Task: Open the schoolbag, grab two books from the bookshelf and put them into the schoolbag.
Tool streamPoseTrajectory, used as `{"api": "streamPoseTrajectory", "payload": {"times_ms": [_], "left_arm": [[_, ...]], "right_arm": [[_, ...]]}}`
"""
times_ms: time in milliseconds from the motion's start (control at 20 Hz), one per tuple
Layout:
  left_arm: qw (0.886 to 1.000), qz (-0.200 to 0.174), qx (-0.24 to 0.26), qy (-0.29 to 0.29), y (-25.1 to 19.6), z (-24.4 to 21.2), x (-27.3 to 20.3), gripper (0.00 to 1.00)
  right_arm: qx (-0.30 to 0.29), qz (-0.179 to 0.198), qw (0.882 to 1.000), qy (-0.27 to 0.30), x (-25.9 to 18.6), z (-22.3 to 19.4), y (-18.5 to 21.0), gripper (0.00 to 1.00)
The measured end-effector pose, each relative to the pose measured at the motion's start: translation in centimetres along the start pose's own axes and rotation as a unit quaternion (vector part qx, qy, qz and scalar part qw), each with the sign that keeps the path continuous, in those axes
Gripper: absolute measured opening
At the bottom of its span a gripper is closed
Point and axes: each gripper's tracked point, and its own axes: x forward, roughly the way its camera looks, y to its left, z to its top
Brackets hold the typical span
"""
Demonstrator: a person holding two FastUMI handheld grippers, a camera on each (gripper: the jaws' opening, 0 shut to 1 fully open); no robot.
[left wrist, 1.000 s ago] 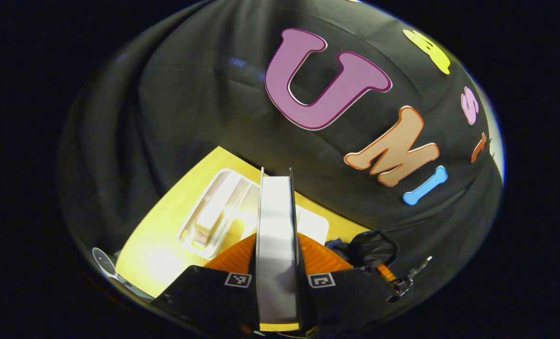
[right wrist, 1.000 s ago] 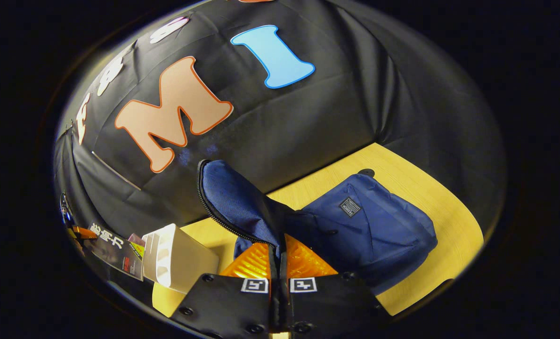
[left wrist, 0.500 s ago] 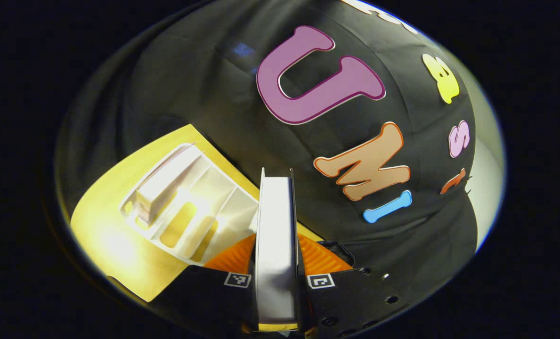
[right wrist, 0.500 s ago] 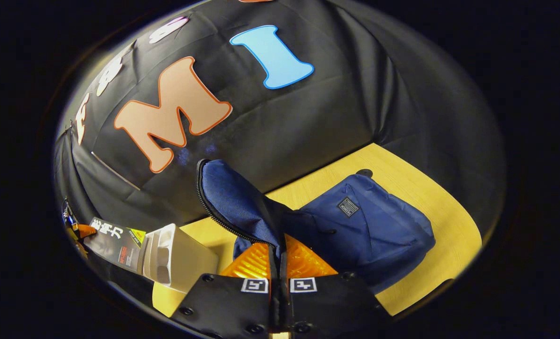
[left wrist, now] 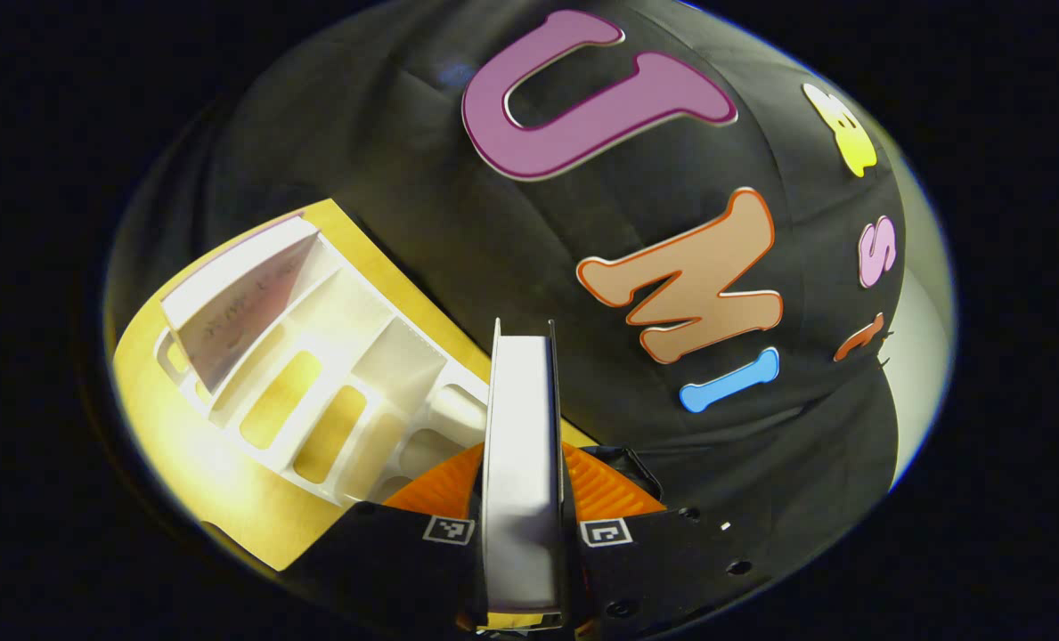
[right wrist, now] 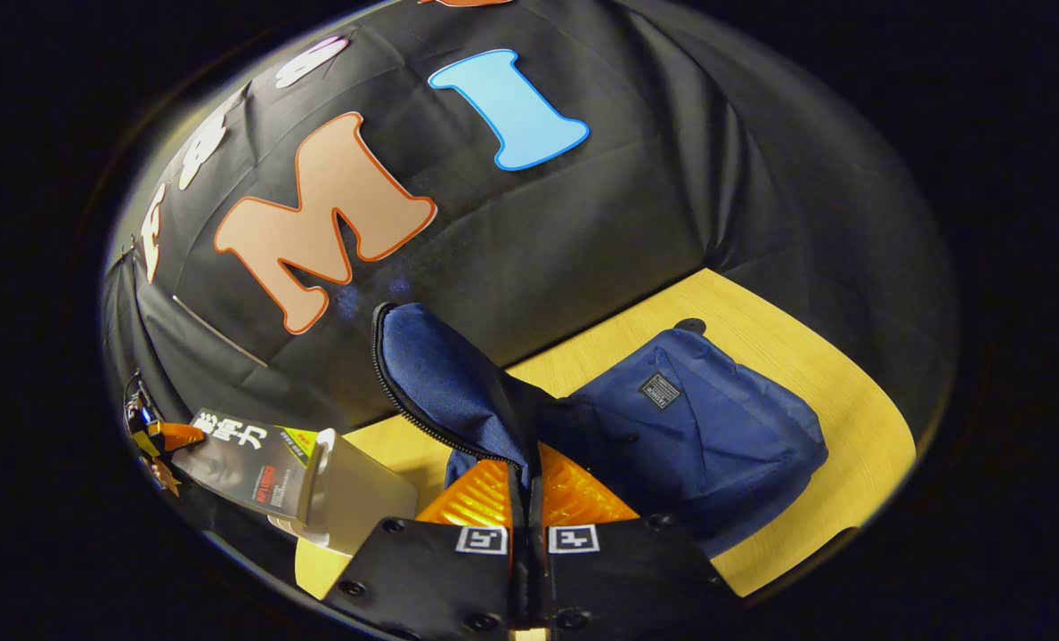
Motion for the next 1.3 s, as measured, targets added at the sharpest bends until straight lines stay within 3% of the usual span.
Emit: {"api": "streamPoseTrajectory", "payload": {"times_ms": [600,1300], "left_arm": [[0.996,-0.001,0.000,0.092,-2.7,-10.4,12.6,0.29],[0.990,0.000,-0.013,0.140,-3.0,-18.0,19.6,0.31]], "right_arm": [[0.025,0.001,1.000,-0.006,-0.1,0.2,0.2,0.03],[0.033,0.013,0.999,-0.022,-0.9,1.1,-0.1,0.03]]}}
